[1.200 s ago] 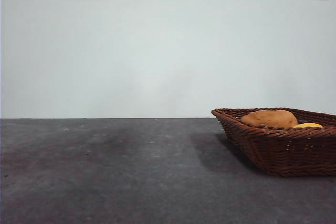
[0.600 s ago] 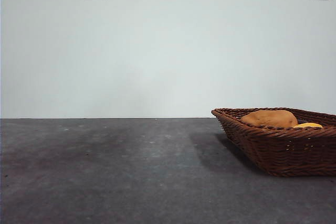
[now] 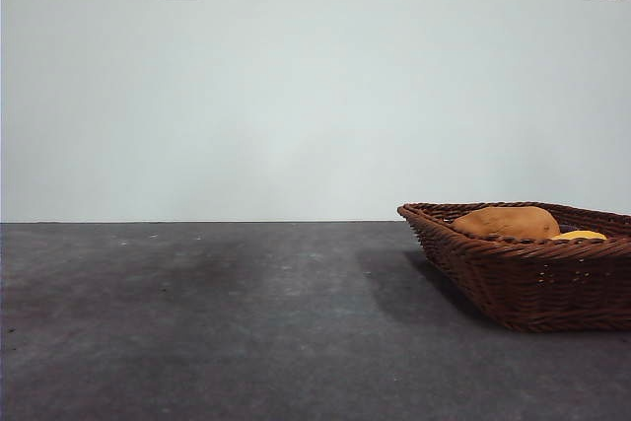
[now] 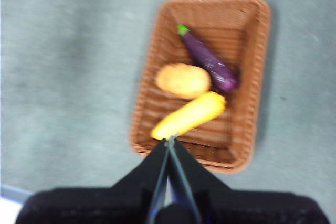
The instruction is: Help me put the vegetables on the table into the basket
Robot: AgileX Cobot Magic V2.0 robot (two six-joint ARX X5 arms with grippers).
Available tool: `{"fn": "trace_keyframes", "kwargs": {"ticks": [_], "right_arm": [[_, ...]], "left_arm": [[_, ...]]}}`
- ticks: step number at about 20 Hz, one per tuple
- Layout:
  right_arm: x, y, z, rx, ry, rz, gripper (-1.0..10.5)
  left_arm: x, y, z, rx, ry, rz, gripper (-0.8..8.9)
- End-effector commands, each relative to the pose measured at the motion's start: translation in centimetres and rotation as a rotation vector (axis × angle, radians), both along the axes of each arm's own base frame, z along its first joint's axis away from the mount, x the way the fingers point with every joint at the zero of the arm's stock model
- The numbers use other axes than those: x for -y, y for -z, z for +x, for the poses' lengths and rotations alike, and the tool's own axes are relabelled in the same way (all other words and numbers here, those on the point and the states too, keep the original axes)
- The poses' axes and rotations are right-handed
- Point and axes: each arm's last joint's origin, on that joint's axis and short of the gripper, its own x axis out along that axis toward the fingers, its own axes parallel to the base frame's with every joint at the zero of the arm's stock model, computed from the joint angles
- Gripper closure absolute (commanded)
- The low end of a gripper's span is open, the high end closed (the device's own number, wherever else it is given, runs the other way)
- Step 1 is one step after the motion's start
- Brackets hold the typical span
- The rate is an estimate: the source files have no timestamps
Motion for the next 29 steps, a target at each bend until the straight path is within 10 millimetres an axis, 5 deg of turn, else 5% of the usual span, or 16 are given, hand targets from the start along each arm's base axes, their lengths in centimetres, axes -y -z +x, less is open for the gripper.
{"fn": "trace_keyframes", "kwargs": {"ticks": [1, 6, 11, 13, 17, 24, 29], "right_arm": [[0.1, 0.9, 1.3, -0.070, 0.024, -0.048, 9.5], [0.3, 2.5, 4.2, -0.164, 0.063, -0.115, 9.5], [0.4, 3.6, 6.2, -0.193, 0.076, -0.140, 9.5], [0.4, 3.6, 6.9, -0.160, 0.079, -0.138, 9.5], [0.3, 3.2, 8.2, -0.049, 0.086, -0.132, 9.5], [0.3, 2.2, 9.5, 0.115, 0.097, -0.122, 9.5], [0.3, 2.1, 9.6, 0.134, 0.098, -0.121, 9.5]], "left_arm": [[-0.1, 0.1, 0.0, 0.000, -0.004, 0.004, 8.17], [-0.2, -0.1, 0.1, 0.051, 0.006, 0.047, 8.17], [-4.4, -2.5, -2.3, 0.393, -0.073, 0.037, 8.17], [-5.9, -1.6, -4.0, 0.503, -0.111, -0.039, 8.17], [-7.7, 5.2, -6.1, 0.658, -0.371, -0.009, 8.17], [-8.2, 20.8, -6.1, 0.537, -0.473, -0.149, 8.17], [-8.1, 26.9, -5.3, 0.423, -0.511, -0.230, 8.17]]}}
